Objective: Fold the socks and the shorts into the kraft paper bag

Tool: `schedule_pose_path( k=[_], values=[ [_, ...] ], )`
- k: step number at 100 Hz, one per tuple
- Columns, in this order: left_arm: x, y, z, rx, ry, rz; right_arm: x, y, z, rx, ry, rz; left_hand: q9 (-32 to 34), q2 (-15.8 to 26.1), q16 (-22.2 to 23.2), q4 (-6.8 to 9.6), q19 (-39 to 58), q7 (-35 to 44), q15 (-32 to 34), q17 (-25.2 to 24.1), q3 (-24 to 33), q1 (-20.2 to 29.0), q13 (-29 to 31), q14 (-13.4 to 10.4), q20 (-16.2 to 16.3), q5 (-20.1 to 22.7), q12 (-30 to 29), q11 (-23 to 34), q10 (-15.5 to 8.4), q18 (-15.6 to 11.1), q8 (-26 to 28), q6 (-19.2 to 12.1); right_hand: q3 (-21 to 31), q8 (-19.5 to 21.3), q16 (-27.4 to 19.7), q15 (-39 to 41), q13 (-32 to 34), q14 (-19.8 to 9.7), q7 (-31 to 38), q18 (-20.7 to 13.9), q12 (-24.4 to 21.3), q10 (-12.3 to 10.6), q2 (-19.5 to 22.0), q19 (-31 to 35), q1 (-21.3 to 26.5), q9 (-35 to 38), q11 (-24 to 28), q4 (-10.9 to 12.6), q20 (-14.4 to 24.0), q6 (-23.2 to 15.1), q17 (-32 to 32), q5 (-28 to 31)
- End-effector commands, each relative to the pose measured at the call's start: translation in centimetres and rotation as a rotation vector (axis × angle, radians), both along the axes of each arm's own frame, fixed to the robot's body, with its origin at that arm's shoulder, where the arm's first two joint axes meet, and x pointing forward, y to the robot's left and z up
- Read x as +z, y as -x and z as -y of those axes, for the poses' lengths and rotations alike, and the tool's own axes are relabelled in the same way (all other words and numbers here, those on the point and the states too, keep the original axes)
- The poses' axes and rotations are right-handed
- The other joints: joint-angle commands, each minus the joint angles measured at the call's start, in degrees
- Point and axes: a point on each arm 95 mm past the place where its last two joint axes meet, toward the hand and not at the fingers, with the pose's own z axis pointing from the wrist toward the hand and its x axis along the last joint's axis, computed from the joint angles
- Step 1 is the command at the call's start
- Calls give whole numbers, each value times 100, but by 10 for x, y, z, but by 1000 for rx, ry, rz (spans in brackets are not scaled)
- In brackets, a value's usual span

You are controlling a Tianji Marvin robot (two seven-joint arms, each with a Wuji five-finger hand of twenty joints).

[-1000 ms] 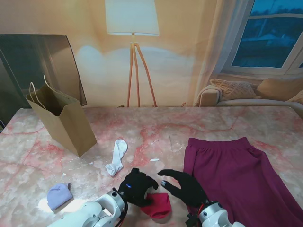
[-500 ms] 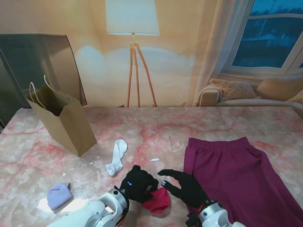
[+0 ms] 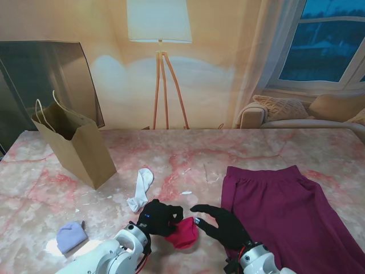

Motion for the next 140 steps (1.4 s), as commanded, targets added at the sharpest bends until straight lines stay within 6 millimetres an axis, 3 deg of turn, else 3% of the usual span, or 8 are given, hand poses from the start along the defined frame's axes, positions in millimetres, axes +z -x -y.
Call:
schedule_pose_path(
  k=[1,44,55,64,73,85,94,140],
  values=[
    [-10,7,-7,28,-2,-18,-1,3,-1,4,-1,-6,252,-165,72,144,218,382,254,60,418,280,544,489,-5,111,224,37,-115,-28,-17,-229,42,45,138,100,119,7,47,-47,65,-97,7,163,14,200,76,-264,212,-145,21,124],
    [18,5,-24,166,67,68,-1,2,-2,4,-1,-8,278,-94,-15,-34,424,-88,399,228,318,365,839,427,-49,-768,282,-62,-230,-40,-416,861,40,42,136,98,118,0,43,-52,92,-85,-1,171,12,204,107,-262,208,-142,27,124],
    [21,5,-27,168,55,71,-1,2,-2,5,-1,-9,155,-85,-21,-64,384,-2980,341,199,307,355,820,383,-93,-806,116,116,-315,-52,-3056,2565,40,43,136,98,115,5,45,-49,96,-95,3,170,16,214,113,-262,206,-134,22,118],
    [23,4,-29,161,44,84,-1,1,-2,8,-1,-9,94,-46,-70,-36,357,-3453,267,167,238,370,820,327,-105,-274,237,192,-410,-84,-3871,2848,36,41,136,98,115,3,43,-52,97,-94,5,175,12,213,114,-262,208,-131,30,119],
    [26,3,-31,165,48,98,-1,1,-3,8,0,-9,33,-25,-118,-43,358,-3251,213,141,226,341,830,274,-99,181,421,185,-513,-87,-3934,2625,35,42,137,99,118,0,43,-42,97,-89,2,177,12,210,113,-262,208,-144,30,121],
    [33,0,-35,177,58,107,-2,1,-3,8,0,-10,75,-8,-141,-14,341,-1924,202,15,192,379,779,364,-60,788,713,115,-445,-56,-4302,674,36,43,137,100,121,1,45,-43,97,-85,3,181,15,206,110,-261,210,-143,33,127],
    [40,-2,-38,185,68,125,-2,1,-3,8,1,-10,144,-2,-165,17,337,-1313,237,-12,212,372,778,430,-54,1023,811,164,-385,-42,-4326,-114,37,44,137,100,119,2,47,-47,99,-89,1,181,17,213,112,-261,210,-149,30,129],
    [109,-19,-63,297,133,240,-1,1,-1,-1,2,-6,311,60,-328,56,354,-1393,483,-65,132,226,752,514,-5,1348,906,186,-217,83,-3838,-177,36,44,137,100,119,4,47,-49,99,-88,2,181,17,214,111,-261,209,-147,31,125]
  ],
)
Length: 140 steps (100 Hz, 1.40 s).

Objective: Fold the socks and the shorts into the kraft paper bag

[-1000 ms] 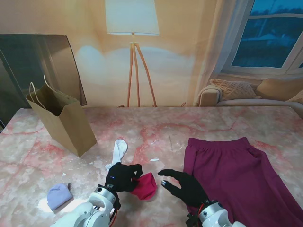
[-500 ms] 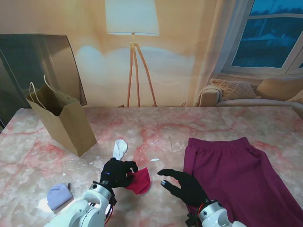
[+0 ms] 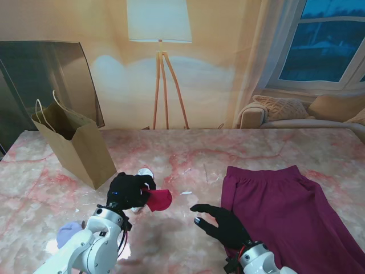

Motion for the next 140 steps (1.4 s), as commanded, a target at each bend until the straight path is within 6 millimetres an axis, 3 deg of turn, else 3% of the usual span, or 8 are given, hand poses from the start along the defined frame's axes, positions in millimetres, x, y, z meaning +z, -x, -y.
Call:
schedule_pose_path(
  k=[1,33,86,112,140],
  values=[
    [23,-6,-4,15,0,46,-2,3,-1,-1,0,-6,266,98,-34,56,69,-18,195,-58,122,30,105,47,50,272,43,147,-154,41,100,-53,36,44,127,100,118,-3,48,-51,36,-87,2,171,17,113,102,-261,208,-150,30,127],
    [96,-28,-38,137,-22,146,-2,4,1,-8,0,-5,421,98,-144,-93,97,-41,206,104,-379,117,222,8,31,390,-280,61,5,34,-478,281,35,43,125,95,108,7,48,-47,35,-88,5,170,15,102,97,-262,207,-131,25,132],
    [196,-64,-93,346,-99,289,-3,2,6,-18,-2,-14,376,307,-247,-149,186,2,159,256,-700,224,267,-18,39,385,-467,135,63,23,-764,379,38,42,124,95,108,4,41,-48,36,-87,2,170,15,111,101,-262,206,-138,26,124],
    [222,-81,-121,421,-162,318,-1,2,5,-16,2,-23,360,315,-263,-144,224,20,158,280,-731,248,264,-6,46,382,-524,157,67,42,-802,384,35,42,124,96,107,1,40,-48,36,-81,2,172,16,104,100,-262,207,-139,28,121],
    [228,-93,-147,471,-253,298,2,-1,6,-28,1,-22,346,337,-281,-142,232,30,149,248,-752,271,249,0,43,374,-568,167,66,74,-838,386,35,42,125,98,115,3,42,-41,36,-86,-3,175,18,109,98,-262,208,-142,30,128]
  ],
)
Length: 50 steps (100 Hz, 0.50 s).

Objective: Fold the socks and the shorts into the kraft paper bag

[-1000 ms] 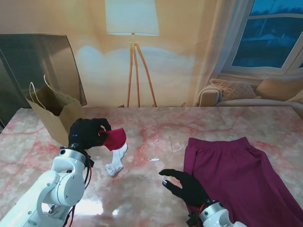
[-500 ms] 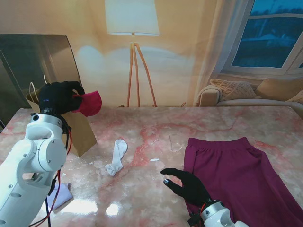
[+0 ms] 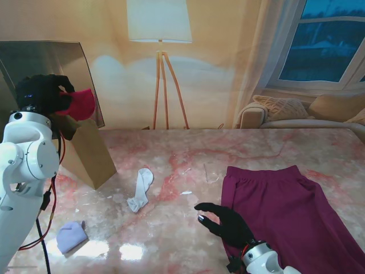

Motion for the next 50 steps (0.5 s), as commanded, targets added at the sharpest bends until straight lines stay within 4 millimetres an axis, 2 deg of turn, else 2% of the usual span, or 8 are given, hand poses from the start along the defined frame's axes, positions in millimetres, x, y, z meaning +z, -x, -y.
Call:
schedule_pose_path(
  k=[1,23,50],
  values=[
    [4,-2,-10,13,-30,-3,1,1,-2,3,-5,-4,169,205,-65,-141,146,186,137,-45,-91,130,184,-1,43,177,-29,156,59,67,-9,115,35,41,76,97,113,-3,40,-41,35,-87,-2,174,19,107,97,-261,206,-145,29,122],
    [-3,-10,-23,22,-108,-51,0,-3,-3,15,-5,-14,171,190,-78,-135,151,181,127,-37,-102,137,178,-18,40,190,-94,129,67,66,-52,128,31,43,76,97,111,2,43,-48,36,-88,3,173,17,104,99,-261,206,-125,27,125],
    [-12,-15,-24,16,-183,-127,0,-2,-2,11,-7,-17,206,182,-95,-131,135,177,125,-68,-83,123,207,-24,31,197,-187,109,64,79,-94,128,36,43,77,98,112,9,41,-41,36,-94,1,174,19,103,97,-261,207,-147,26,123]
  ],
)
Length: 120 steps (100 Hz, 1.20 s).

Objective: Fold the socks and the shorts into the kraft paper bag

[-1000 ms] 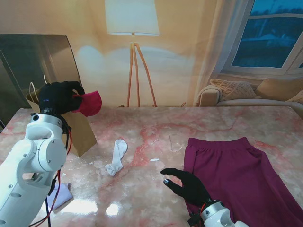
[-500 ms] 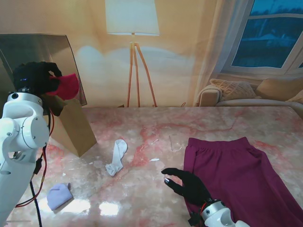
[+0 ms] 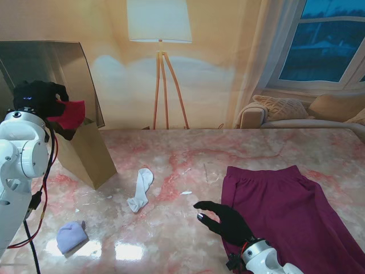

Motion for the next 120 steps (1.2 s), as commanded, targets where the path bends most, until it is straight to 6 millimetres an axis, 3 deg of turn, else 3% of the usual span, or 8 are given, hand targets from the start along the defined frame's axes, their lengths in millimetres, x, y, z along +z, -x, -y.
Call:
schedule_pose_path(
  k=[1,25,36,52,57,64,99,120],
  values=[
    [1,-1,0,-6,-9,-4,-2,3,-1,2,0,-9,203,182,-34,-133,134,178,125,-69,-84,117,207,-24,31,198,-52,106,62,78,-19,129,34,44,77,98,113,4,43,-41,36,-95,2,175,17,105,98,-261,207,-139,28,128],
    [-8,-3,1,-14,-44,-54,-3,3,0,2,-1,-8,207,132,-46,-137,132,128,106,-132,-53,132,166,-2,35,207,-126,71,80,146,-74,229,30,43,76,98,111,-2,37,-43,37,-87,4,174,16,103,97,-262,208,-156,24,116],
    [-15,-4,-2,19,-60,-129,-3,3,0,1,-1,-6,127,15,-58,-203,-46,-144,-33,-332,-92,98,-46,31,0,179,-267,-138,82,178,-206,536,31,45,76,97,108,0,43,-42,36,-84,3,174,20,104,97,-262,209,-135,26,127],
    [-20,-9,-7,23,-87,-182,-2,3,0,-1,-2,-3,-879,-16,-98,-233,-483,-1201,-730,-643,46,-156,-732,47,138,-242,-807,19,143,169,103,858,31,44,77,99,113,0,40,-45,36,-86,0,176,19,105,97,-261,209,-146,28,126],
    [-20,-11,-9,20,-85,-194,-2,2,0,0,-1,-4,-1418,72,-121,-114,-688,-1706,-977,-799,300,-455,-1053,75,207,-379,-1284,296,329,179,265,1066,30,44,77,98,111,1,42,-45,36,-87,1,174,19,102,96,-261,209,-141,26,131],
    [-21,-14,-12,14,-84,-200,-2,2,0,1,-1,-3,-1829,167,-194,250,-890,-2105,-1223,-938,472,-800,-1385,76,232,-602,-1870,339,369,156,360,1249,28,44,76,96,108,4,38,-44,36,-90,0,173,17,100,95,-262,209,-156,23,122],
    [-15,-23,-14,-27,-54,-143,-2,2,0,2,-1,1,-2619,215,-370,172,-1462,-2658,-1673,-1403,221,-1173,-2158,109,142,-1095,-2064,88,472,144,253,1415,30,44,76,95,106,0,40,-44,37,-95,0,173,20,103,96,-261,210,-152,26,120],
    [-3,-7,10,-94,-2,-67,-2,2,-1,5,-1,1,-2734,369,-459,186,-1722,-2661,-1776,-1459,101,-1215,-2287,86,58,-1112,-2104,71,469,104,303,1309,31,44,76,96,108,-6,41,-37,37,-84,-1,173,20,102,96,-262,211,-143,25,120]
  ],
)
